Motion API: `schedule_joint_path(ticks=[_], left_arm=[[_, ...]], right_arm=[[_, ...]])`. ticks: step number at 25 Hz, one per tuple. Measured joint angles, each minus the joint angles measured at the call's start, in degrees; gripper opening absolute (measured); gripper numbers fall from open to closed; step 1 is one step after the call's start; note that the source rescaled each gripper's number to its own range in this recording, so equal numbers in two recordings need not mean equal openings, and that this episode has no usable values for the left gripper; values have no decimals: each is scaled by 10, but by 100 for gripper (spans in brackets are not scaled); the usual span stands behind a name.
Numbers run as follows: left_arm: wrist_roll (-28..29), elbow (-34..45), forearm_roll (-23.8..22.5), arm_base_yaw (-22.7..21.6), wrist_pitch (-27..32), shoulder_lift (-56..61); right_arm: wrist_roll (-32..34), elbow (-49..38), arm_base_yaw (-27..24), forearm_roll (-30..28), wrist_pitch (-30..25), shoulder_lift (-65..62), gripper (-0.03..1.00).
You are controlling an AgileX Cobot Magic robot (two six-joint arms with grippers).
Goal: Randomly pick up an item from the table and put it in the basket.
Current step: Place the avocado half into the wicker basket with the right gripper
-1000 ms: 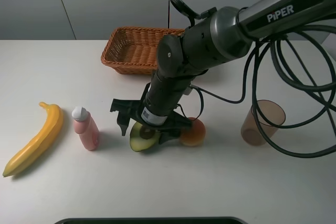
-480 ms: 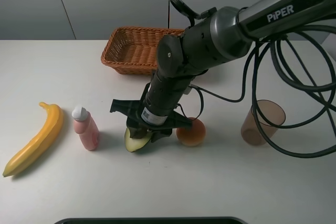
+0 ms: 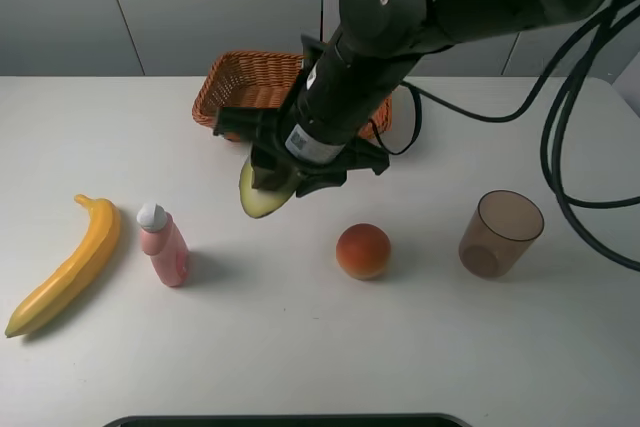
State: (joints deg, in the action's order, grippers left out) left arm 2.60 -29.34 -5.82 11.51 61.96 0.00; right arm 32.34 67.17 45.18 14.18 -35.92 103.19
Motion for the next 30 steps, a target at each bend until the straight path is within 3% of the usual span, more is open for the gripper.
schedule_joint_path(ticks=[5, 12, 15, 22, 30], left_arm=[[0, 0, 0, 0, 0, 0], [0, 0, 0, 0, 0, 0], [0, 0, 0, 0, 0, 0], [0, 0, 0, 0, 0, 0], [0, 0, 0, 0, 0, 0]], right_arm=[[-10, 76, -31, -113, -35, -39, 0], [-61, 183, -91, -181, -46, 0, 0], [-90, 221, -116, -190, -20, 42, 0], [-105, 248, -140, -195, 120, 166, 0], [-106, 248, -150, -210, 126, 263, 0]])
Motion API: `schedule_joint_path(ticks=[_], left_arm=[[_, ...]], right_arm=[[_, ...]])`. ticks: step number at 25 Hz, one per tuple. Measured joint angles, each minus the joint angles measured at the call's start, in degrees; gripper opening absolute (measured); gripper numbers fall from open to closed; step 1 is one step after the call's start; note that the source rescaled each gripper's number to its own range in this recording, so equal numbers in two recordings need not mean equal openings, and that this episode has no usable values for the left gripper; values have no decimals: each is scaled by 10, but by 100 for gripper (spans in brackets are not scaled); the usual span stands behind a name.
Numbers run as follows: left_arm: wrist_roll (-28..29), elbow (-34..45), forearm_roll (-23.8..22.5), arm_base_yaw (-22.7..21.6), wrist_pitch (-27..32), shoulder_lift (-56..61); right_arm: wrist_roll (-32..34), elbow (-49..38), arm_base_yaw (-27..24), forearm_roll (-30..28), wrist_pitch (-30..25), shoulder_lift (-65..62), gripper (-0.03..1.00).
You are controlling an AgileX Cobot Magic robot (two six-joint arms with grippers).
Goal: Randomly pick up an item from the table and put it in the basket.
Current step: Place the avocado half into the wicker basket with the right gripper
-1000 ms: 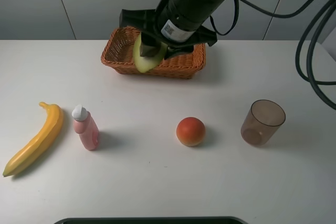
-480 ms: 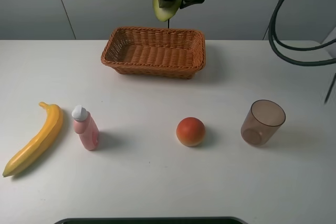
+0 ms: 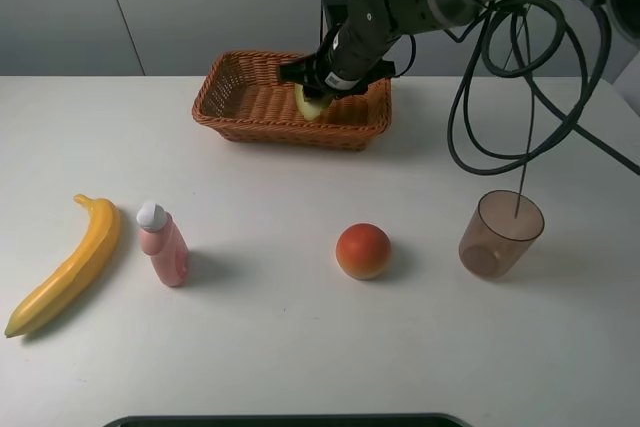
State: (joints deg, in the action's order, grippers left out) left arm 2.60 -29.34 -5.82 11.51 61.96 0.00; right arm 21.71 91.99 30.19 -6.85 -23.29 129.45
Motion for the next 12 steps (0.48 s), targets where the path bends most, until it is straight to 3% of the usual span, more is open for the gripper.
schedule_joint_path(ticks=[10, 11, 12], left_arm=[[0, 0, 0, 0, 0, 0], [0, 0, 0, 0, 0, 0], [0, 0, 0, 0, 0, 0]], right_arm=[[-2, 0, 0, -11, 0, 1, 2], [-3, 0, 0, -16, -1, 1, 23], [-5, 0, 0, -16, -2, 1, 59]])
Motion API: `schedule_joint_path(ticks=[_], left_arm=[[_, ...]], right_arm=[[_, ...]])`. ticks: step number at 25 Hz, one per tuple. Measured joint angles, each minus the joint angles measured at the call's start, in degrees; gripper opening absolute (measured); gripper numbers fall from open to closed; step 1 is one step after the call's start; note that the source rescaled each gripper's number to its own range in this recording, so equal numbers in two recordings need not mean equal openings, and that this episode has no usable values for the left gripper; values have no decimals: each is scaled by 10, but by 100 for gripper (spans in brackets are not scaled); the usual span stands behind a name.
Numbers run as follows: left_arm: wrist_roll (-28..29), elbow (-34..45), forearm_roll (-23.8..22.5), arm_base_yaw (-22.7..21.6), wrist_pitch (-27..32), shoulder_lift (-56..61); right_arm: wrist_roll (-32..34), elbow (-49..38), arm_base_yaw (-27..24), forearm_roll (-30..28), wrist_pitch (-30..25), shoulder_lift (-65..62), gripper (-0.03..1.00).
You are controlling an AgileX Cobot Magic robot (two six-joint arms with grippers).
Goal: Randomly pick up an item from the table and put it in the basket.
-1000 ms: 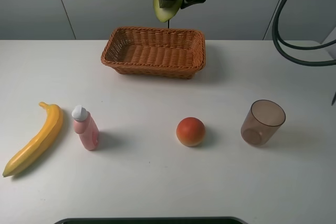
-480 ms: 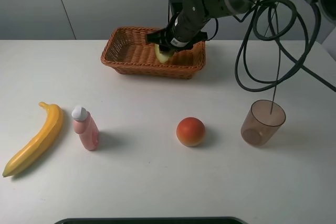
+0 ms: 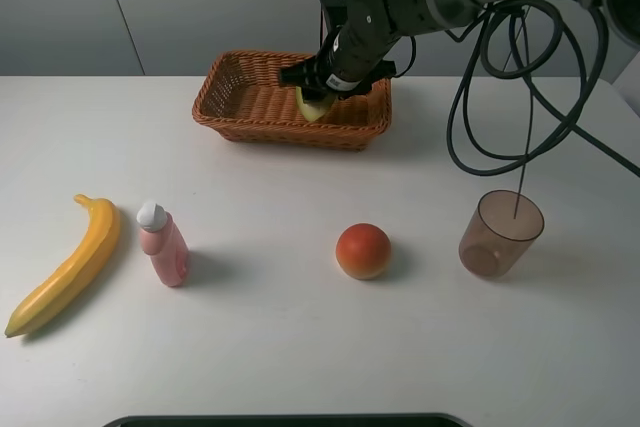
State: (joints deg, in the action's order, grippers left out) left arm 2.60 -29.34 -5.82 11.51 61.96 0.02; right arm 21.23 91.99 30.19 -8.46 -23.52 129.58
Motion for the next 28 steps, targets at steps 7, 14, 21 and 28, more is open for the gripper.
schedule_joint_path(ticks=[7, 14, 21, 28], left_arm=[[0, 0, 0, 0, 0, 0], [0, 0, 0, 0, 0, 0], [0, 0, 0, 0, 0, 0], [0, 0, 0, 0, 0, 0]], right_arm=[[-3, 0, 0, -11, -24, -12, 99], [-40, 0, 0, -33, -103, -91, 100], [-85, 0, -26, -131, -227, -263, 100], [-170, -13, -100, -157, -376, -463, 100]])
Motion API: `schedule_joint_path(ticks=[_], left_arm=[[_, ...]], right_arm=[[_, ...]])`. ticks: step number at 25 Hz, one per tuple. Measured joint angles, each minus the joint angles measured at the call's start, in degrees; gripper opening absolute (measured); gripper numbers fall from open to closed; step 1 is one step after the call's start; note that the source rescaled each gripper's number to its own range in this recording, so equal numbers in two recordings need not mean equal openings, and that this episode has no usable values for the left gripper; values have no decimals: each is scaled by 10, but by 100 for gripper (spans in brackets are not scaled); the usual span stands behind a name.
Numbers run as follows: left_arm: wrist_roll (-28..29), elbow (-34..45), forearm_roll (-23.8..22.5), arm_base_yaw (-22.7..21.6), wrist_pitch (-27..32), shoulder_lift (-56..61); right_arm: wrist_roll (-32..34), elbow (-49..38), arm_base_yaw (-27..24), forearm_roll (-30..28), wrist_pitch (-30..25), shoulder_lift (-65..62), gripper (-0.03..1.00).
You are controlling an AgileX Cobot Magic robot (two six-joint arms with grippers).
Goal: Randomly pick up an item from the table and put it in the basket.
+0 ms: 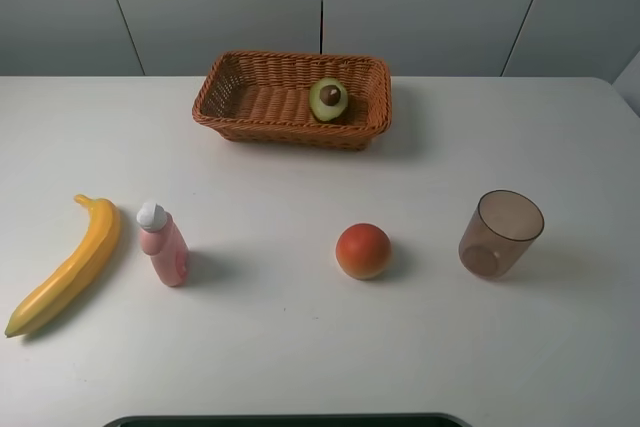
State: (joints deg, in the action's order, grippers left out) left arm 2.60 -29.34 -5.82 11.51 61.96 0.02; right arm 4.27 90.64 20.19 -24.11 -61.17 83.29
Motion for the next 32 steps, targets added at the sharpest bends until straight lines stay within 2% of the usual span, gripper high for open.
schedule_joint_path(ticks=[4, 8, 21, 27, 32], left_arm=[[0, 0, 0, 0, 0, 0], [0, 0, 0, 0, 0, 0], [0, 0, 0, 0, 0, 0], [0, 0, 0, 0, 0, 0], [0, 0, 0, 0, 0, 0]], right_arm=[[-53, -55, -48, -3, -31, -123, 100], [-80, -122, -63, -1, -52, -252, 100], [-91, -384, -65, 197, -77, -681, 100], [-91, -516, -65, 237, -55, -822, 100], [-93, -571, -65, 252, -41, -831, 100]])
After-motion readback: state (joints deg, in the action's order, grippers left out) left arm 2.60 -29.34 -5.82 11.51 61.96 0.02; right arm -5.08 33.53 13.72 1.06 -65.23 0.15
